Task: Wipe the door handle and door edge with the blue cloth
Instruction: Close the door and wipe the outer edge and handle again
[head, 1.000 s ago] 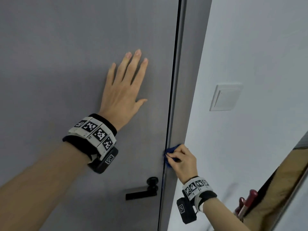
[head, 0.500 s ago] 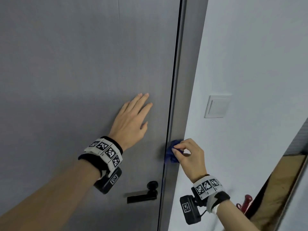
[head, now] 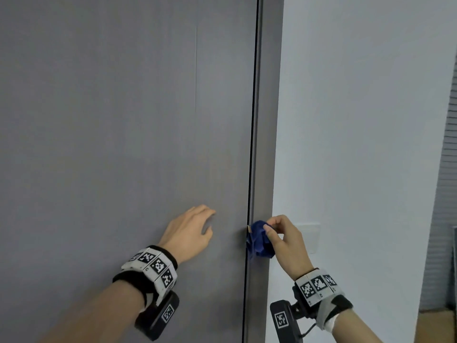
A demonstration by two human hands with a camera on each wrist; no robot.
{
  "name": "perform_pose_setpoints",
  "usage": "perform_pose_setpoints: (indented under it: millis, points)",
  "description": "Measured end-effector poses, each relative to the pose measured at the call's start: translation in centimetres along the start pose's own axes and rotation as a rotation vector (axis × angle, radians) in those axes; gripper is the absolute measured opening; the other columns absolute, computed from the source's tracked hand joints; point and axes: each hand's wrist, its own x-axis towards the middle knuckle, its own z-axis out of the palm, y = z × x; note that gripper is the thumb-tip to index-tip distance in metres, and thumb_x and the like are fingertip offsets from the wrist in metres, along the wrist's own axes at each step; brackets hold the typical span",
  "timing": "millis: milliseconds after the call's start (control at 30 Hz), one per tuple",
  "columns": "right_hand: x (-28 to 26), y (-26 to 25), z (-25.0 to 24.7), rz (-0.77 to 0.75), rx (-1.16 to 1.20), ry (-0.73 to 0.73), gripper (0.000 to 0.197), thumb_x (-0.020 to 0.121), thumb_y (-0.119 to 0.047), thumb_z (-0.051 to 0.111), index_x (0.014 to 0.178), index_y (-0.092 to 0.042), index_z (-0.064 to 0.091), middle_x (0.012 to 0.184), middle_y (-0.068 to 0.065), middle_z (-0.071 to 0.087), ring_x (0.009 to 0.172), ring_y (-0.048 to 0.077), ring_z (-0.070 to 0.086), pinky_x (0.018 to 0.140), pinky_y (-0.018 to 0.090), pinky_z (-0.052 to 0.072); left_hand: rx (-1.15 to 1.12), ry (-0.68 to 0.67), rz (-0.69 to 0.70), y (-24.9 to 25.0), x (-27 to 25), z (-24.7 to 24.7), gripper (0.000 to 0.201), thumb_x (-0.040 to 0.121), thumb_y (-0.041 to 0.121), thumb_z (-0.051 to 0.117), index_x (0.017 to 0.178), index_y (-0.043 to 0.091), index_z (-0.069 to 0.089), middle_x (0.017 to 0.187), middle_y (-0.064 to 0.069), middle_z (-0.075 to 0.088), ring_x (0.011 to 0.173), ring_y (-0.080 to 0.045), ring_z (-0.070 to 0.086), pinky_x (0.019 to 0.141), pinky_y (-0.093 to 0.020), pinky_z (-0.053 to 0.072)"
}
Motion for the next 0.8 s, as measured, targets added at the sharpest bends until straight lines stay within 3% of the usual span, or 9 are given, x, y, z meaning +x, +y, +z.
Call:
perform_pose_setpoints:
  millis: [233, 367, 533, 700, 800]
  points:
    - [0.1, -0.9, 0.0, 0.028, 0.04, 0.008, 0.011, 0.097, -0.002, 0.058, 0.09, -0.01, 0.06, 0.086, -0.003, 0.066, 0.076, -0.002, 0.06, 0.073, 0.01, 0.045, -0.029, -0.037, -0.076, 0.0, -0.3, -0.9, 0.042, 0.093, 0.028, 0.052, 0.134, 0.025, 0.052, 0.136, 0.01, 0.053, 0.13, -0.015, 0.049, 0.099, -0.033, 0.045]
    - [-1.2, 0.3, 0.5, 0.09, 0.043, -0.008, 0.016, 0.098, -0.002, 0.056, 0.089, -0.015, 0.058, 0.087, -0.001, 0.065, 0.076, 0.004, 0.06, 0.071, 0.01, 0.046, -0.028, -0.087, -0.101, -0.7, -1.7, 0.0, 0.042, 0.094, 0.028, 0.051, 0.135, 0.025, 0.052, 0.137, 0.008, 0.053, 0.129, -0.017, 0.049, 0.099, -0.035, 0.044]
    - [-5.2, 3.6, 2.6, 0.239, 0.035, -0.052, 0.016, 0.1, -0.005, 0.053, 0.09, -0.017, 0.055, 0.09, 0.003, 0.066, 0.082, 0.014, 0.062, 0.076, 0.024, 0.047, -0.07, -0.118, -0.132, -2.4, -5.2, 3.8, 0.042, 0.091, 0.024, 0.054, 0.133, 0.021, 0.055, 0.136, 0.005, 0.053, 0.13, -0.019, 0.048, 0.101, -0.038, 0.046]
    - [-10.4, 6.8, 5.3, 0.328, 0.027, -0.041, 0.011, 0.1, -0.007, 0.053, 0.093, -0.014, 0.055, 0.092, 0.001, 0.067, 0.084, 0.013, 0.065, 0.079, 0.026, 0.05, -0.067, -0.062, -0.106, -5.0, -10.0, 8.7, 0.051, 0.082, 0.014, 0.062, 0.132, 0.013, 0.058, 0.151, -0.005, 0.043, 0.137, -0.028, 0.041, 0.108, -0.042, 0.043]
    - [-13.5, 8.9, 6.9, 0.385, 0.054, -0.032, 0.006, 0.099, -0.008, 0.056, 0.095, -0.012, 0.057, 0.096, 0.007, 0.069, 0.088, 0.02, 0.068, 0.081, 0.034, 0.055, -0.078, -0.063, -0.101, -6.2, -13.2, 11.4, 0.053, 0.08, 0.01, 0.062, 0.134, 0.012, 0.057, 0.154, -0.007, 0.04, 0.14, -0.027, 0.037, 0.107, -0.041, 0.042]
